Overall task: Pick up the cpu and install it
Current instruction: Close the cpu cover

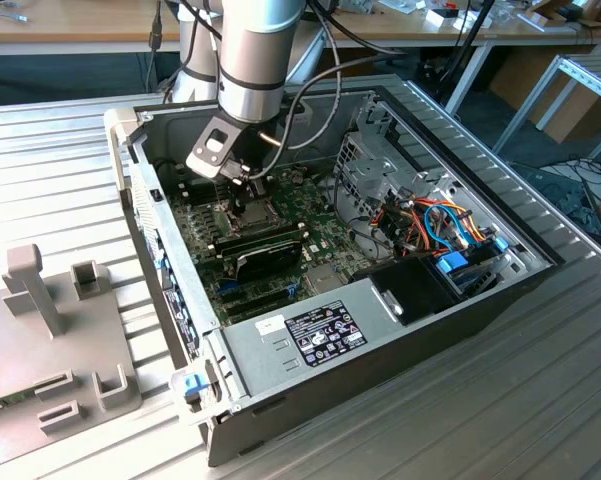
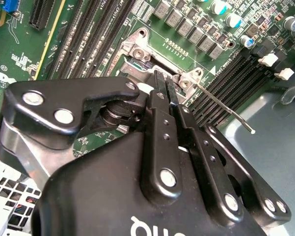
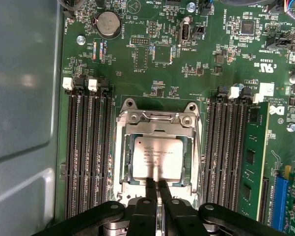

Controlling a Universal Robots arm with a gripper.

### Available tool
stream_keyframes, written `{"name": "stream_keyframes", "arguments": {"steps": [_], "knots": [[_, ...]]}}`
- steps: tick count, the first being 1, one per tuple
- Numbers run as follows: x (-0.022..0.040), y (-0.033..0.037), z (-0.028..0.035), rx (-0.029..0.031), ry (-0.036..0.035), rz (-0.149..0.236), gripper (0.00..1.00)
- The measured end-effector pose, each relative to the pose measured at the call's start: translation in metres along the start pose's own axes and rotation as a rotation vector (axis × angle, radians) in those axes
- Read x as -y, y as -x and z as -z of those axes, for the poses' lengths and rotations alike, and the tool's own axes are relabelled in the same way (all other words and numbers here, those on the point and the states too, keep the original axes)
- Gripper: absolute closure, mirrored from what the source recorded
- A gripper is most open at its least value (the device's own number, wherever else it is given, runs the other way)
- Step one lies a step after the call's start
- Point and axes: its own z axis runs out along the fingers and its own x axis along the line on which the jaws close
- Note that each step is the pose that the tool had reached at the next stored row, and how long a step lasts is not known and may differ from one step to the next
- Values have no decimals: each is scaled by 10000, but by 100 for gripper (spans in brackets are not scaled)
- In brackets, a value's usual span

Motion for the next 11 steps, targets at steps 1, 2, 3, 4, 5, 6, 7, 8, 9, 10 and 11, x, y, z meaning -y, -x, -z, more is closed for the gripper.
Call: {"name": "stream_keyframes", "arguments": {"steps": [1, 2, 3, 4, 5, 6, 7, 8, 9, 10, 11], "knots": [[0, 0, -5, 0, 1, 0, 84], [0, 0, -14, 2, -1, 0, 84], [0, 0, -23, 1, 0, 0, 84], [0, 0, -25, 3, -2, -1, 84], [0, 0, -24, 5, -4, 0, 84], [0, 0, -25, 4, -3, 0, 84], [0, 0, -28, 1, -1, 0, 84], [0, -1, -35, 0, 1, 0, 84], [0, 0, -36, 4, -3, 0, 84], [0, 0, -36, 4, -3, 0, 84], [0, 0, -36, 4, -3, 0, 84]]}}
